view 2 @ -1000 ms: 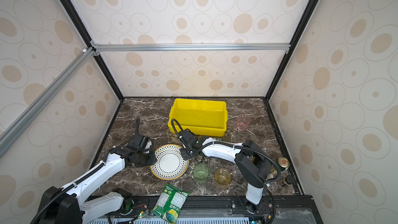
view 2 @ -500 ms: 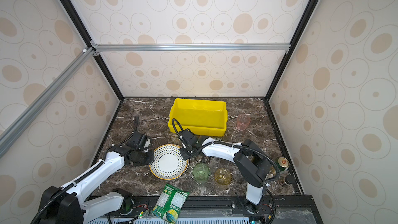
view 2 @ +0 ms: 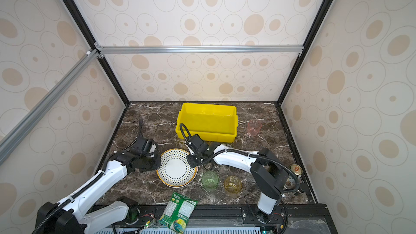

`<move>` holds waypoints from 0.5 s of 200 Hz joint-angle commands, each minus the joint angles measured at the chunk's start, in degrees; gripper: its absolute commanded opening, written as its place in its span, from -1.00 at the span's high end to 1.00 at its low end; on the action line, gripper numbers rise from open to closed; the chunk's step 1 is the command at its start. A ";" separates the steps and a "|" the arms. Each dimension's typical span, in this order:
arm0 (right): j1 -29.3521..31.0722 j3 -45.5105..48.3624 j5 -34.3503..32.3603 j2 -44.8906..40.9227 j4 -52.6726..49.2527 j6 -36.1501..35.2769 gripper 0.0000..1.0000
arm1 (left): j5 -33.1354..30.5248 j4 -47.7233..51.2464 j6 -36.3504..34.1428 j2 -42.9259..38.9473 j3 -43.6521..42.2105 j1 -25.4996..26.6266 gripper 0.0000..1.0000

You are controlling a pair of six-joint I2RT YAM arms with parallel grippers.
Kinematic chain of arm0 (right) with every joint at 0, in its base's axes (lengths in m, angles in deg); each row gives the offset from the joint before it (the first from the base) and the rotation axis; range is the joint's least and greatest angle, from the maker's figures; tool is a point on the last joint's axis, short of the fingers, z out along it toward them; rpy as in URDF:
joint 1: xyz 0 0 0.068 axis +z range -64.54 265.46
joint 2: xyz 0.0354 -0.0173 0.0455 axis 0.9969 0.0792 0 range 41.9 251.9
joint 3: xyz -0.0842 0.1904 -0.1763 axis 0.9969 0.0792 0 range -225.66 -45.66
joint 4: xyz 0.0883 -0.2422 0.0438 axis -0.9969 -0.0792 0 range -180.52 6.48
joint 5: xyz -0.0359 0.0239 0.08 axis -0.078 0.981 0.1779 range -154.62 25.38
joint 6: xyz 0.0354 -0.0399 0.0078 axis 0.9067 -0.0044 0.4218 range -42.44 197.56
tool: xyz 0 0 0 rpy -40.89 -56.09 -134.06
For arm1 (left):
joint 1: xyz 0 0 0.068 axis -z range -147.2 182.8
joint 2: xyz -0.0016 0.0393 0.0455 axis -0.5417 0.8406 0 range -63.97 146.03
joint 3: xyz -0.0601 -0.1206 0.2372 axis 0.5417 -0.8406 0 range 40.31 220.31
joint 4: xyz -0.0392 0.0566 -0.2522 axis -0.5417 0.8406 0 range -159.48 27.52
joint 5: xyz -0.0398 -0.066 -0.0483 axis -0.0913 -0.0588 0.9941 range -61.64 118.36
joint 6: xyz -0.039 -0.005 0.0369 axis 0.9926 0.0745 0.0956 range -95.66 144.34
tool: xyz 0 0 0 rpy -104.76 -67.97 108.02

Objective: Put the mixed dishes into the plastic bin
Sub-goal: 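Lift the dotted plate off the stack with both grippers, tilting it upright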

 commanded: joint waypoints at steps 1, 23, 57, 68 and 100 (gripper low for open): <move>0.32 -0.27 -0.35 -4.15 -1.71 -0.37 0.61 | -4.14 2.59 -1.20 -1.07 2.97 0.07 1.00; 0.33 -0.42 -2.28 -7.21 -2.76 -0.76 0.53 | -4.88 3.41 -1.56 -2.03 4.19 0.08 1.00; 0.33 -0.58 -6.30 -12.28 -5.19 -1.88 0.36 | -4.13 3.98 -2.02 -3.05 7.06 0.07 1.00; 0.32 -0.42 -7.97 -13.93 -5.96 -2.20 0.32 | -3.76 4.29 -2.29 -3.31 8.19 0.07 1.00; 0.36 1.13 -12.93 -18.80 -6.94 -2.90 0.23 | -3.51 5.85 -3.12 -3.45 13.06 0.08 1.00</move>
